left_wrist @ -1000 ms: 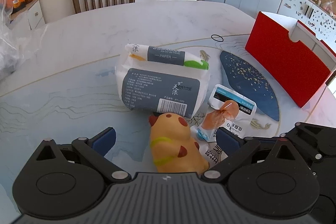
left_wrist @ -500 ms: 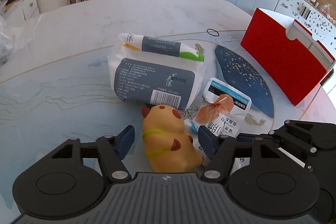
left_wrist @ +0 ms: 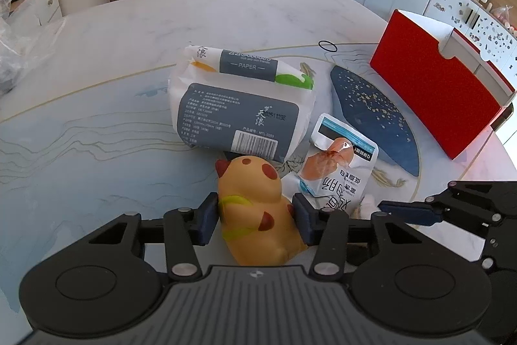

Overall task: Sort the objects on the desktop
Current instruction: 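Grasp yellow plush toy with left tool while right tool grasps white plush tooth, then carry yellow plush in left tool and white plush tooth in right tool toward red box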

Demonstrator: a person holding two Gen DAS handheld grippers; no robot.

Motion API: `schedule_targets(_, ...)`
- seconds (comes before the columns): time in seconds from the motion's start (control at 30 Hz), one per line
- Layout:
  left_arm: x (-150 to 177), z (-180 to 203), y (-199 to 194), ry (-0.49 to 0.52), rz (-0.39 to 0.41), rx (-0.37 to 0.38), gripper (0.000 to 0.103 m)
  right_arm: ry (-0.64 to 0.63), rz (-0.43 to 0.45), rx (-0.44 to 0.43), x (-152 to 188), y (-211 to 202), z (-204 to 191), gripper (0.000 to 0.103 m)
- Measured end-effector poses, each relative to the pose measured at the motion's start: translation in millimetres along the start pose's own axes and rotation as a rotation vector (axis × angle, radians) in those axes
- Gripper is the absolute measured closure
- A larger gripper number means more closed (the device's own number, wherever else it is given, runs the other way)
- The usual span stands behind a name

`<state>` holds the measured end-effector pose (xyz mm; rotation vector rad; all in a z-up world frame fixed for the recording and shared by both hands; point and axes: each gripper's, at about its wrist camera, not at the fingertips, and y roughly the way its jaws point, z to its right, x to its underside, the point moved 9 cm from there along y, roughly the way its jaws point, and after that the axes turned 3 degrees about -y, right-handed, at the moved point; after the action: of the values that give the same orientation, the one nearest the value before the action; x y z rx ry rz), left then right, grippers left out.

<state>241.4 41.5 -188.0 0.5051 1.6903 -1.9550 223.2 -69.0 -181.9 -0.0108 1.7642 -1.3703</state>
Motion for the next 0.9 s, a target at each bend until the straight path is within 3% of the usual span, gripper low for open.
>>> schedule_targets(0.37,-2.5,17.7,-28.1,-0.012,0.012,0.042,0.056,0.037,0.009,0.016,2.8,-27.8,21.5,0.057)
schedule_targets(0.9,-14.0,74.8,-51.1,0.029,0.034,0.114,0.056,0.155,0.077,0.045,0.7,-81.9,74.8,0.057)
